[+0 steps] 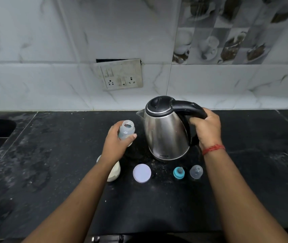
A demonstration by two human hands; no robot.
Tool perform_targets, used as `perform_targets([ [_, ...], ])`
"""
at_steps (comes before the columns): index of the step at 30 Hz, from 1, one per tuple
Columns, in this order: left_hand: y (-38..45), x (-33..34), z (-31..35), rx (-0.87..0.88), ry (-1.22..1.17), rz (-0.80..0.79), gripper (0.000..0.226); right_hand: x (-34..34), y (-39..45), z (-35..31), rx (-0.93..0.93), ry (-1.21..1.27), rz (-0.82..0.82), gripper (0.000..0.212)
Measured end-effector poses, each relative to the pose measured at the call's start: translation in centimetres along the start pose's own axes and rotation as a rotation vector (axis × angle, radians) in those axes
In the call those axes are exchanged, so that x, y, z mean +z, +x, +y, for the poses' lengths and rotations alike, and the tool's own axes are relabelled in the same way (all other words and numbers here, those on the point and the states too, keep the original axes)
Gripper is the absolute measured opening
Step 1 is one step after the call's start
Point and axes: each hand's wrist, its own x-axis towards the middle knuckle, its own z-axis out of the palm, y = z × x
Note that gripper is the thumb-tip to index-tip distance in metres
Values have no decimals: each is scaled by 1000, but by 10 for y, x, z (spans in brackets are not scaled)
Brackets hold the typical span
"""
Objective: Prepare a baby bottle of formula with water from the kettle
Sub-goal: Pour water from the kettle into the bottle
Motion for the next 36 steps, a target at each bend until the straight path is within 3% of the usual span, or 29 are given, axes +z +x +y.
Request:
perform_targets([
  [16,3,-20,6,82,107,-43,47,10,-14,-44,-104,-311,-41,19],
  [36,3,-27,-6,66,224,-63,60,24,-19,-75,-241,-618,-98,8],
])
